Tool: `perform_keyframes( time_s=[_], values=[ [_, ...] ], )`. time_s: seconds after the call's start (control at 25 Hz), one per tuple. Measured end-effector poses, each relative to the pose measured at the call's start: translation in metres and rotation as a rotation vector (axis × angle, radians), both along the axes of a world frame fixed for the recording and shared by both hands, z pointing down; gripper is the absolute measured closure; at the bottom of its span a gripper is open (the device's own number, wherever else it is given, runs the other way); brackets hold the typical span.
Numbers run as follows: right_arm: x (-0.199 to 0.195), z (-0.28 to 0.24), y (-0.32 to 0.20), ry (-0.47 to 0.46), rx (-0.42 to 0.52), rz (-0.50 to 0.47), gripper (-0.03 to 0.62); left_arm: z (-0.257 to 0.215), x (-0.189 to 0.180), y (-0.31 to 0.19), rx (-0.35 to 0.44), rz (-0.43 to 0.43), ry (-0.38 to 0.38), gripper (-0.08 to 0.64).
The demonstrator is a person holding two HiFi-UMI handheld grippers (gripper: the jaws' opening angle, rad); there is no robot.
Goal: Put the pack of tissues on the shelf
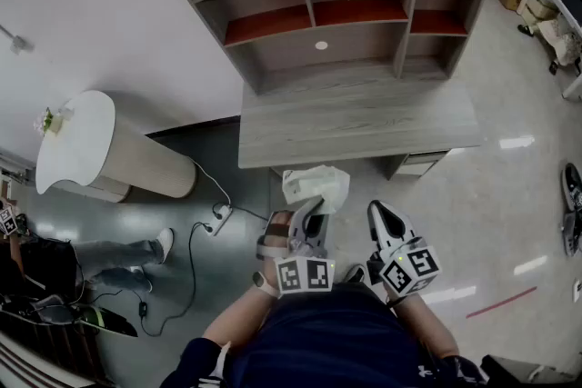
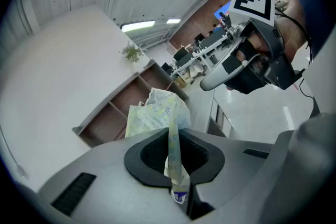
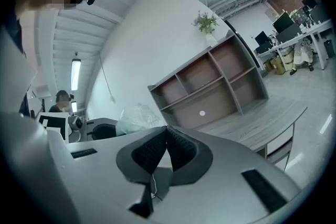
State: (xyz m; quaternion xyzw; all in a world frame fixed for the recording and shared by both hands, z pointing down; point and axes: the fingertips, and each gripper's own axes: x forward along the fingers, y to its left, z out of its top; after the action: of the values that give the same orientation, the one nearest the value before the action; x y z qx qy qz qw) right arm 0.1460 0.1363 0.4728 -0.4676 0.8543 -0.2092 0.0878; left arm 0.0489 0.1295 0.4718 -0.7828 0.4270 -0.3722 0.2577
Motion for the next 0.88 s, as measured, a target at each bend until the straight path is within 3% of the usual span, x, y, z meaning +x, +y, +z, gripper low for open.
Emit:
perform_keyframes(
  time_s=[0.24,0.6,0.88],
  values=[
    [-0.008,-0.007,0.023,0.014,-0.015,0.007,0.581,-0.01,-0.005,0.023,0.023,0.003,-0.006,0.525],
    [-0.046,-0.016,0.029,0.07,-0.007,0.009,0.581,-0.011,-0.053,0.025,0.028,-0.015,0.064,0.525],
    [-0.071,-0.031,0.024,0.078,0.022,0.056,0.581,-0.021,-0.084,0.022,0.069,0.002,0.058,0.525]
  ],
)
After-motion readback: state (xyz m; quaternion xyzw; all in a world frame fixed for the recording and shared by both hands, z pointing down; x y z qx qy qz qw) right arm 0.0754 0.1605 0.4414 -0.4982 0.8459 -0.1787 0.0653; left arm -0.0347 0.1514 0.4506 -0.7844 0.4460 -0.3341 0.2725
